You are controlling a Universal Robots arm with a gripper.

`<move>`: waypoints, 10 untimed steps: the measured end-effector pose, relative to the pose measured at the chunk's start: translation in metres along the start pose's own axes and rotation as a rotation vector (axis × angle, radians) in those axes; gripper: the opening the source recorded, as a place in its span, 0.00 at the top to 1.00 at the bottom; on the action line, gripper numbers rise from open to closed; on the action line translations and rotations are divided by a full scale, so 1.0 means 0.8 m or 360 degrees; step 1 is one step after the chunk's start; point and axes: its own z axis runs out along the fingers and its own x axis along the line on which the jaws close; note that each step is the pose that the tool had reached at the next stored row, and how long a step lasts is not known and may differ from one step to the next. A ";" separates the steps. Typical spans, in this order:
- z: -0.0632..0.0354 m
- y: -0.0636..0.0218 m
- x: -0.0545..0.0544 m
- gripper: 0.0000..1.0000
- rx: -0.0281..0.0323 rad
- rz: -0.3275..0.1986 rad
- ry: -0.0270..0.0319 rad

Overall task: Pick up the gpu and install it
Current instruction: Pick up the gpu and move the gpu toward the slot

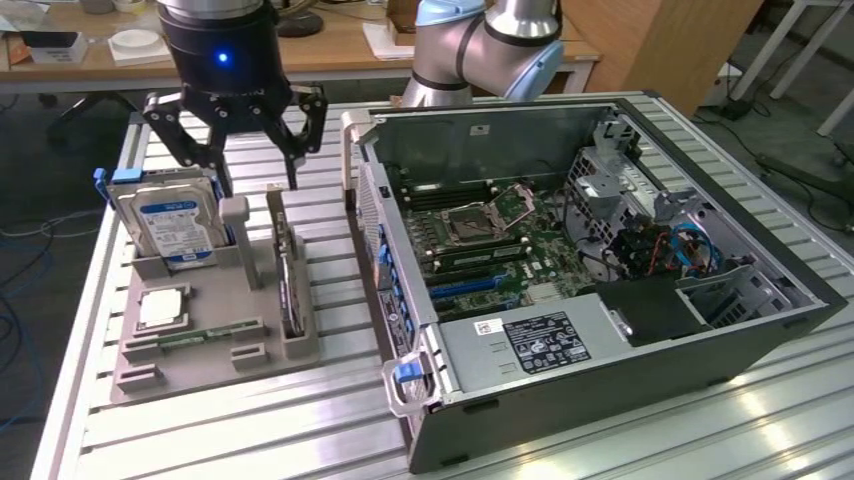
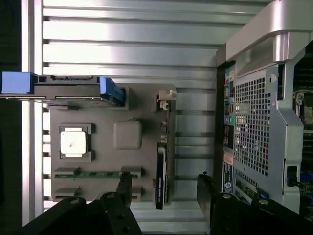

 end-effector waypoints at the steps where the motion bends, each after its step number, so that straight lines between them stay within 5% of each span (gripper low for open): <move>1: 0.002 0.000 0.000 0.35 0.00001 0.0000 0.00001; 10: 0.018 -0.005 -0.002 0.35 0.00005 0.0000 0.00001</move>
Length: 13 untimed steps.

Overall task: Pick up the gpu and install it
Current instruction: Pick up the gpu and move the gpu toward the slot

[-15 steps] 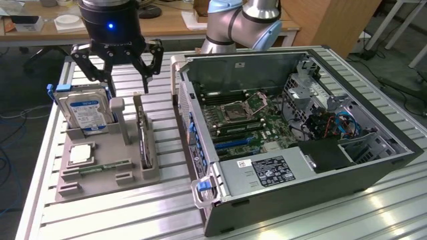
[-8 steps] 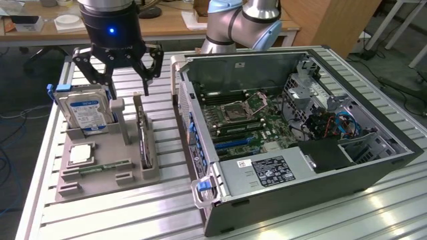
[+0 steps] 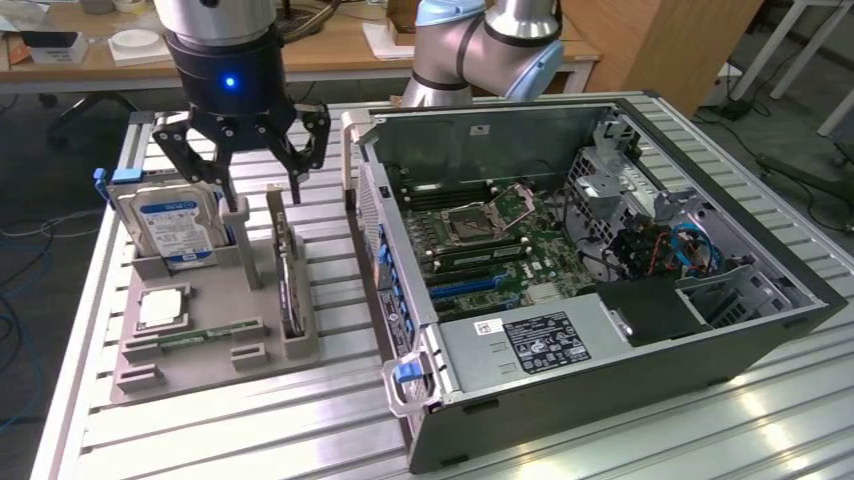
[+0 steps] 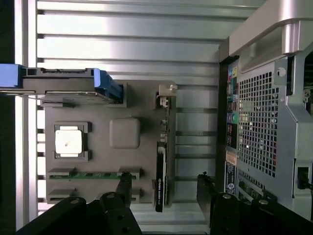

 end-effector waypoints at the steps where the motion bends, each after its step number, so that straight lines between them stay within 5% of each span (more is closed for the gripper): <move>1: 0.001 0.000 -0.001 0.35 0.00002 0.0000 0.00001; 13: 0.014 -0.002 -0.012 0.35 0.00002 -0.0009 0.00019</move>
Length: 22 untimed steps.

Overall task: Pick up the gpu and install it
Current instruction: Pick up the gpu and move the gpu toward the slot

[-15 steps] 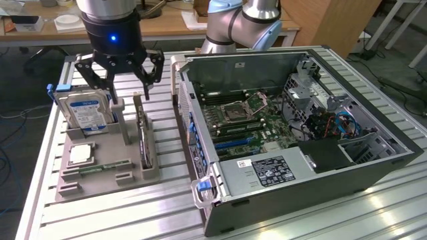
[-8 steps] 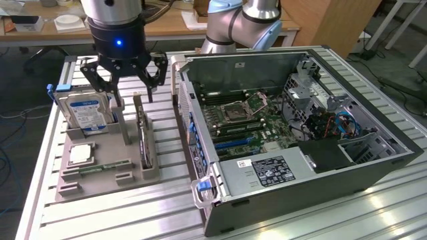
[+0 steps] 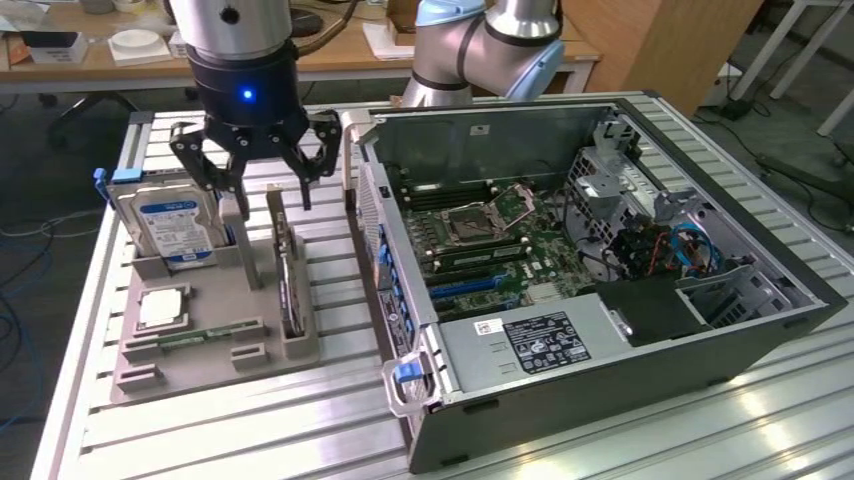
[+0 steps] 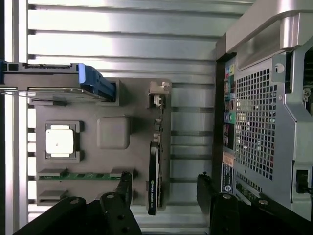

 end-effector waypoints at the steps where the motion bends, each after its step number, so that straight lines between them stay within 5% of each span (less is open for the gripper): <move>1: 0.002 0.000 0.000 0.35 0.00001 -0.0001 0.00001; 15: 0.032 -0.003 0.001 0.35 -0.00004 -0.0016 0.00188; 22: 0.045 -0.006 0.001 0.35 -0.00004 -0.0022 0.00210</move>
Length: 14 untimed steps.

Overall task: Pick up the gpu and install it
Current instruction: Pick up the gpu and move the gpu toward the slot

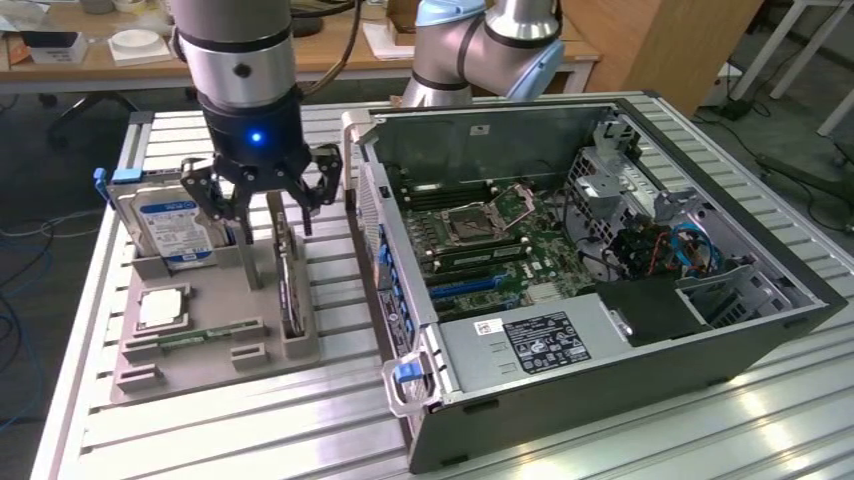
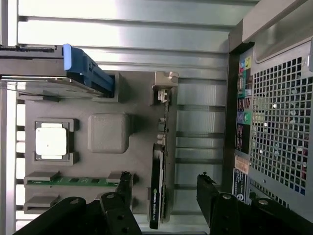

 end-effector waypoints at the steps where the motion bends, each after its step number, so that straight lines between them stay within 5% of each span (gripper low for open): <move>1: 0.002 -0.001 0.000 0.35 -0.00002 -0.0001 0.00004; 14: 0.030 -0.008 -0.003 0.35 -0.00003 -0.0019 0.00029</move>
